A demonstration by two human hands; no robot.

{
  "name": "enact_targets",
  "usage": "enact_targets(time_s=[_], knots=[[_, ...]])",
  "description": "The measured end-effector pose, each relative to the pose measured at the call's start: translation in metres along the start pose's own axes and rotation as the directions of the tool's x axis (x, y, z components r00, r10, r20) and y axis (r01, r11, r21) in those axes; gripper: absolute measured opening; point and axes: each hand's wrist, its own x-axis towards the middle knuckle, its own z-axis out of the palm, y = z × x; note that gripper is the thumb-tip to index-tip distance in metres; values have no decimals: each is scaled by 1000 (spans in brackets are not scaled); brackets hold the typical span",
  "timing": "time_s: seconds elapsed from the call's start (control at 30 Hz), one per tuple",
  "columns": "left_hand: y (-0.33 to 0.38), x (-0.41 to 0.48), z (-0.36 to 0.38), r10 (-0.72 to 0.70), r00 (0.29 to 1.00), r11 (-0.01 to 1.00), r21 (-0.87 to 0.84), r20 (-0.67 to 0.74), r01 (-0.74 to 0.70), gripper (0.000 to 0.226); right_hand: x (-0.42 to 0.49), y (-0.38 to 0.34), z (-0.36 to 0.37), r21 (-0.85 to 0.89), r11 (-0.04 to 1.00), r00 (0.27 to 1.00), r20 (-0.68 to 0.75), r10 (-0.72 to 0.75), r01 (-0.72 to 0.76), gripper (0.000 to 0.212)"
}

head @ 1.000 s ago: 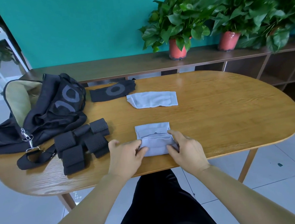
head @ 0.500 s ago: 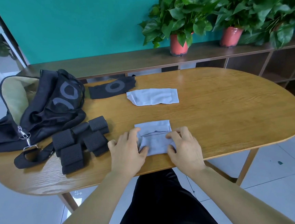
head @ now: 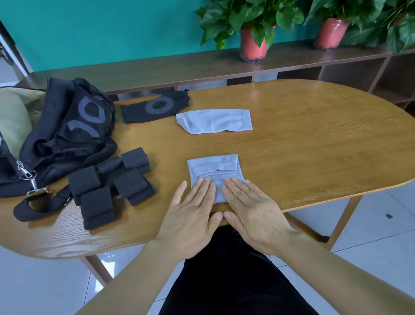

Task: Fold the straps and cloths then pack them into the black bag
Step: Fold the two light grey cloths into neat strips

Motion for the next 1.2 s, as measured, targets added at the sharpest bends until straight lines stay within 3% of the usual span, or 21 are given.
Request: enact_targets(time_s=[0.13,0.27,0.4,0.53,0.67,0.83,1.03,1.2], knots=[[-3,-2,-5,30,999,999,-16,-15,-30,69,-2,0,-7,19,1000,1000,27,-11,10,62],[-8,-12,-12,122,991,992,-37,-49,-124,71,-11,5,-12,79,991,992,-79,-101,107,55],[-17,-17,-16,203,963,971,-93,-179,-222,50,-13,9,-17,78,977,963,-203,-179,198,45],[-19,-13,-24,225,931,940,-187,-289,-285,25,-6,9,-25,52,972,961,-176,-215,227,23],[-17,-10,-33,69,977,934,-331,-201,-134,20,6,9,-34,37,977,966,-162,-200,209,12],[-18,-3,-42,-121,993,882,-462,-18,99,15,23,8,-38,180,982,998,-57,-38,48,16],[-26,11,-36,-344,935,831,-493,-92,257,13,49,12,-46,201,966,987,45,155,-161,8],[-24,21,-34,-464,883,832,-372,-62,412,15,63,14,-37,316,891,943,45,329,-326,13]])
